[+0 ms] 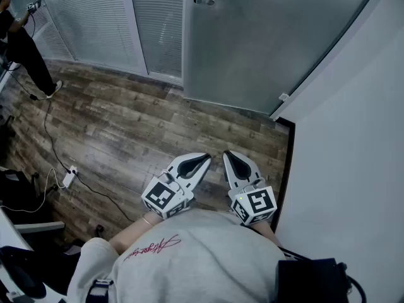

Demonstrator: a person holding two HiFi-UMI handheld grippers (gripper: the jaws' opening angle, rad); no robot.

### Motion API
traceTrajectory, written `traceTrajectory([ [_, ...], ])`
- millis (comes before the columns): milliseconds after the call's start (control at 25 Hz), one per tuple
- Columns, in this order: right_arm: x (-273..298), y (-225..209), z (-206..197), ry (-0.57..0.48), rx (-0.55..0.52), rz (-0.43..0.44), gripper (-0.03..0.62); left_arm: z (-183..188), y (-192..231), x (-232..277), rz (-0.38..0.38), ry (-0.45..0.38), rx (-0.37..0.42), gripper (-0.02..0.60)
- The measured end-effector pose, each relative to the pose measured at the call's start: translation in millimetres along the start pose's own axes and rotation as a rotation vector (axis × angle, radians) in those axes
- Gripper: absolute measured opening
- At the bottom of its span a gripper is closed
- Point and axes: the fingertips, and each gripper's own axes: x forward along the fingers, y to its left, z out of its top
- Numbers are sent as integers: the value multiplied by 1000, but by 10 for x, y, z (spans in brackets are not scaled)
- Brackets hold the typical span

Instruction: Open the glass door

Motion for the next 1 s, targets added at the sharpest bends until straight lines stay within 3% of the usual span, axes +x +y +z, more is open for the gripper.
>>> traceTrajectory([
  [560,70,29,124,-32,3,-9,18,104,85,-71,25,5,-8,23],
  [800,71,94,180,-47,-101,4,20,101,123,-83,27,12,0,23],
  [1000,210,17,158,-54,-8,8,20,148,261,-71,44,5,19,23],
])
